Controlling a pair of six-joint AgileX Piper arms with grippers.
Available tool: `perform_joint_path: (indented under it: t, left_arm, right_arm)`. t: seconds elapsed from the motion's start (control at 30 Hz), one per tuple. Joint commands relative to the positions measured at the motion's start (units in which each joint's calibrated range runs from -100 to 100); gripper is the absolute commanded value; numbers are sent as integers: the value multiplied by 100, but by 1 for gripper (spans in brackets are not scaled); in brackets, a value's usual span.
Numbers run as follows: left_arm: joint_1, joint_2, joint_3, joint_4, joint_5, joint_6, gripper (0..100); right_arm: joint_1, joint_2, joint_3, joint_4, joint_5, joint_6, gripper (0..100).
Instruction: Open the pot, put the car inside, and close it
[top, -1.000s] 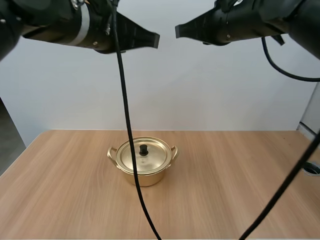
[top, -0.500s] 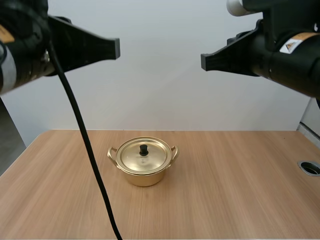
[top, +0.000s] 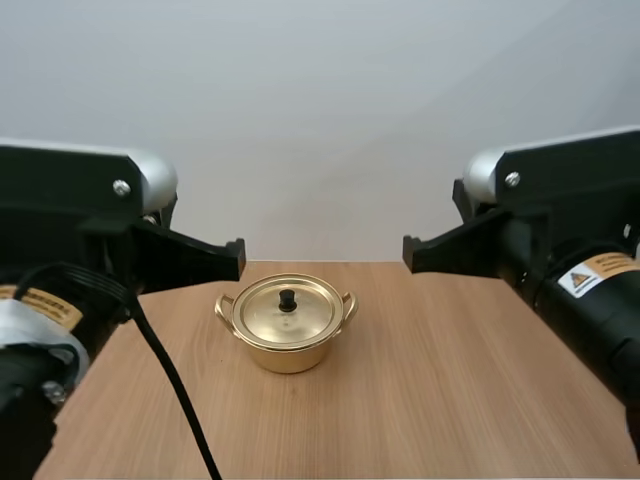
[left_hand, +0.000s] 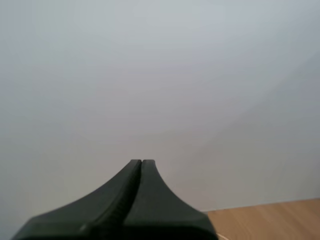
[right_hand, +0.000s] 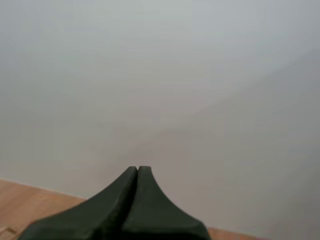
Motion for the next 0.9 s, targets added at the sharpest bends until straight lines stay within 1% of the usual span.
perform_joint_path:
  t: [0.0, 0.07, 0.1, 0.27, 0.37, 0.5, 0.53, 0.57, 0.63, 0.73, 0.77, 0.87]
  left_arm:
    - [-2, -112, 895, -1, -1030, 0, 0]
    - [26, -196, 1345, -1, -1716, 0, 0]
    - [66, -227, 1540, 16, -1980, 12, 0]
    - [128, -451, 2290, 45, -2445, 39, 0]
    - [184, -486, 2662, 45, -2464, 39, 0]
    - [290, -486, 3118, 59, -2481, 39, 0]
    - [320, -486, 3200, 87, -2481, 39, 0]
    - [361, -486, 3200, 87, -2441, 46, 0]
    - [446, -486, 3200, 77, -2366, 30, 0]
    - [549, -486, 3200, 77, -1916, -83, 0]
    - [573, -486, 3200, 62, -1757, -83, 0]
    - [576, -486, 3200, 46, -1040, -83, 0]
  right_arm:
    - [-21, -89, 743, -44, -453, -35, 0]
    - [-24, -252, 1204, -44, -1024, -26, 0]
    - [-24, -331, 1423, -44, -1297, -26, 0]
    - [-24, -607, 2236, -34, -2210, -12, 0]
    - [-24, -726, 2608, -9, -2403, 4, 0]
    - [-24, -794, 2959, 253, -2385, 4, 0]
    - [-24, -794, 2959, 268, -2363, 4, 0]
    - [-33, -794, 2959, 268, -1943, 4, 0]
    - [-50, -794, 2959, 268, -1614, 4, 0]
    - [-96, -794, 2959, 268, -1046, 4, 0]
    - [-132, -794, 2959, 268, -771, 4, 0]
    - [-207, -794, 2959, 268, 79, 4, 0]
